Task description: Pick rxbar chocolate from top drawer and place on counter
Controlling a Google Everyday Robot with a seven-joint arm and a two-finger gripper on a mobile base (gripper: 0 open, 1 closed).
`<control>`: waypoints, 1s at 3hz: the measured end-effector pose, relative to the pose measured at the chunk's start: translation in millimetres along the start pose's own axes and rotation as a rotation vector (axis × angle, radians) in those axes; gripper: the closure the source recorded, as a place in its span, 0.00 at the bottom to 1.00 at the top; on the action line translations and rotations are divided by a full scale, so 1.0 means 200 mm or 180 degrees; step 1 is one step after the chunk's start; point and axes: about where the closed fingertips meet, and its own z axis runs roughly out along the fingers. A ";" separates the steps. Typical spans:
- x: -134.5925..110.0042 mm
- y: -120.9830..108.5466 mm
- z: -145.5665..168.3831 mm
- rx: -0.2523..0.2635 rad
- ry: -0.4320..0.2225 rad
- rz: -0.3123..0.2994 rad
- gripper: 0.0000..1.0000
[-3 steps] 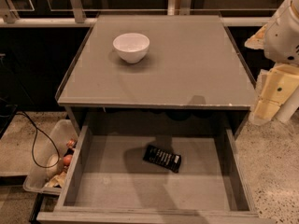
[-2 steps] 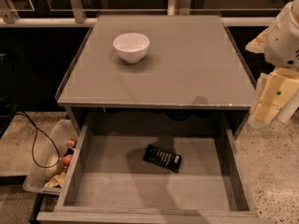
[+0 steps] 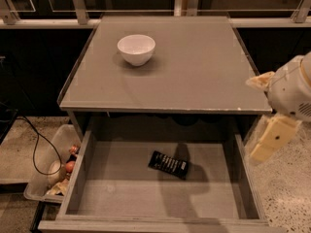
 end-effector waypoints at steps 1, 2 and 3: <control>0.00 0.09 0.17 0.0047 -0.0499 -0.0057 0.00; -0.06 0.08 0.16 0.0175 -0.0739 -0.0173 0.00; -0.07 0.10 0.17 0.0180 -0.0761 -0.0173 0.00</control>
Offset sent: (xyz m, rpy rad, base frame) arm -0.0068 0.0150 -0.0327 0.1265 -0.0602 0.0374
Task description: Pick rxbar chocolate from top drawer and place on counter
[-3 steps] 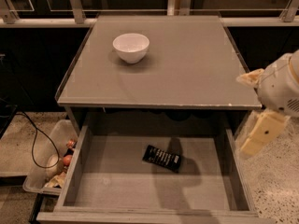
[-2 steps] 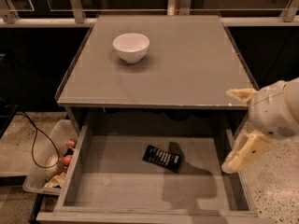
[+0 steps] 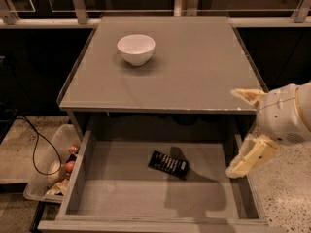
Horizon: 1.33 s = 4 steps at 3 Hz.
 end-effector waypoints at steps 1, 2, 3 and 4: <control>0.03 0.03 0.14 -0.0077 -0.0055 0.0029 0.00; 0.11 0.03 0.32 -0.0120 -0.0171 0.0139 0.00; 0.17 0.03 0.48 -0.0131 -0.0289 0.0243 0.00; 0.22 0.09 0.74 -0.0141 -0.0410 0.0357 0.00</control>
Offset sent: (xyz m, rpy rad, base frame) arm 0.0394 0.0183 -0.1183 0.1467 0.0611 -0.0254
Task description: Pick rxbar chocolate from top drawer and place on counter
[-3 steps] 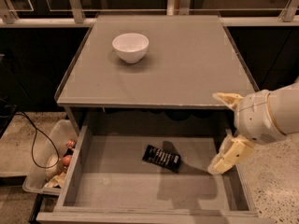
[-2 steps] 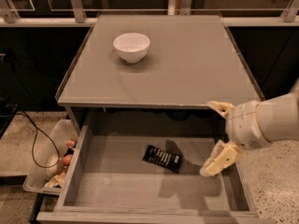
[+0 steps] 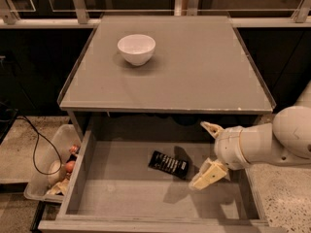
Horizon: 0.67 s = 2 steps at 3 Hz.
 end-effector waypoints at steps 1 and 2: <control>0.00 0.00 0.00 0.0000 0.0000 0.0000 0.00; -0.01 0.00 0.06 -0.0014 -0.0060 -0.0012 0.00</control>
Offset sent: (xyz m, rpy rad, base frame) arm 0.0105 0.0170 -0.0171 0.0420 -0.0114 0.0118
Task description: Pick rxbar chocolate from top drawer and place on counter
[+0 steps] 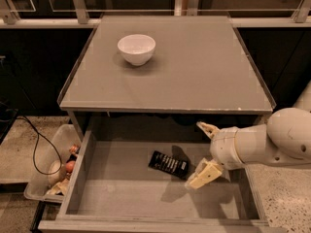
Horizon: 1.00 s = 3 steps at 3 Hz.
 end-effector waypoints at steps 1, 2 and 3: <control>0.01 0.00 0.13 -0.0033 -0.0078 -0.0015 0.00; 0.02 0.00 0.26 -0.0026 -0.0109 -0.0095 0.00; 0.04 0.00 0.36 0.0013 -0.0116 -0.0177 0.00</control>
Offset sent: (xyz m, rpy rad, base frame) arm 0.0321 0.0440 -0.0630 0.0230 -0.0514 0.0434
